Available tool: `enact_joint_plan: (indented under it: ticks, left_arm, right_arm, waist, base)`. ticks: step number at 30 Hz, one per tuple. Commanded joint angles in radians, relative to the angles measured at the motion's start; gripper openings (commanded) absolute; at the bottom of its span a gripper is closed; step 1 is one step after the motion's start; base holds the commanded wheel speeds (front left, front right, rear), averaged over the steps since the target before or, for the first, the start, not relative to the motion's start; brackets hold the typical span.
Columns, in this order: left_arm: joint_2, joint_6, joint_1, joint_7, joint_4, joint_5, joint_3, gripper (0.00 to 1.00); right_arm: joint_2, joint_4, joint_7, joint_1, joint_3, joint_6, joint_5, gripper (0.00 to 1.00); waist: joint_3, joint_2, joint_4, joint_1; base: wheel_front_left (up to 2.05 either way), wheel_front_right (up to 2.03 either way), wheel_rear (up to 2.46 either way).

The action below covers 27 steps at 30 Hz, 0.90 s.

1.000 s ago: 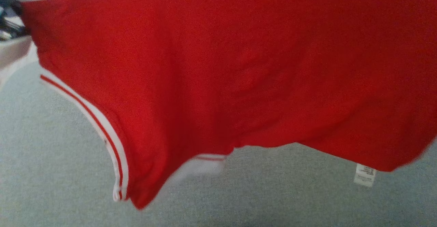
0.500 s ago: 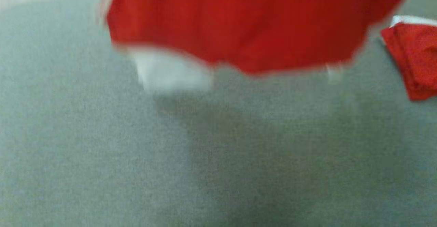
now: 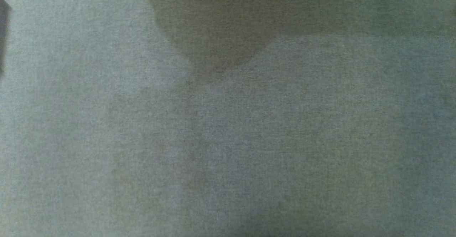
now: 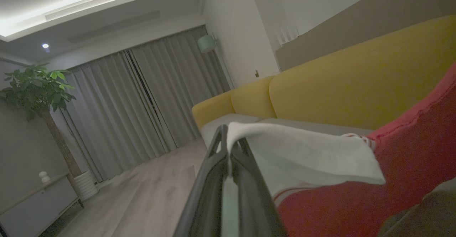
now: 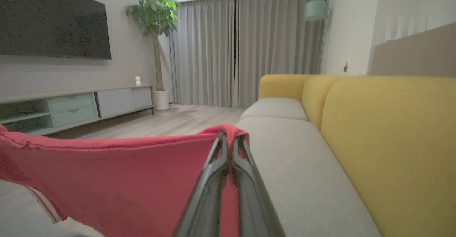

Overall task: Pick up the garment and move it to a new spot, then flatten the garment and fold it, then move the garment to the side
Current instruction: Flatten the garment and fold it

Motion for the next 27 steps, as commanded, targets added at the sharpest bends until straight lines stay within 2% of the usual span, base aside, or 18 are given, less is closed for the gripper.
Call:
enact_joint_plan:
  ticks: [1, 5, 10, 18, 27]
  left_arm:
    - [0.044, 0.0, -0.008, -0.004, -0.029, -0.007, 0.036, 0.0]
    - [0.046, 0.005, 0.142, -0.004, -0.1, -0.006, 0.06, 0.0]
    - [0.085, 0.017, 0.39, -0.005, -0.222, -0.005, 0.099, 0.0]
    - [0.142, 0.069, 0.811, -0.005, -0.402, -0.01, 0.114, 0.0]
    - [0.143, 0.111, 1.141, 0.013, -0.497, -0.084, 0.071, 0.0]
  right_arm:
    - [-0.016, -0.015, -0.017, 0.015, 0.004, -0.001, 0.01, 0.0]
    - [-0.023, 0.044, -0.051, 0.084, 0.036, -0.001, 0.043, 0.0]
    - [-0.04, 0.066, -0.076, 0.216, 0.071, -0.001, 0.104, 0.0]
    - [-0.103, -0.003, -0.088, 0.493, 0.123, -0.001, 0.214, 0.0]
    - [-0.125, -0.107, -0.101, 0.825, 0.082, -0.001, 0.23, 0.0]
  waist:
    - [0.0, 0.0001, 0.004, -0.0003]
    - [-0.035, 0.0001, 0.003, -0.0003]
    - [-0.113, 0.0001, -0.014, -0.0003]
    - [-0.228, 0.0001, -0.032, -0.0003]
    - [-0.325, 0.0001, -0.04, -0.0003]
  base:
    - [0.0, 0.0, 0.0]
    - [0.0, 0.0, 0.0]
    - [0.0, 0.0, 0.0]
    - [0.0, 0.0, 0.0]
    - [0.0, 0.0, 0.0]
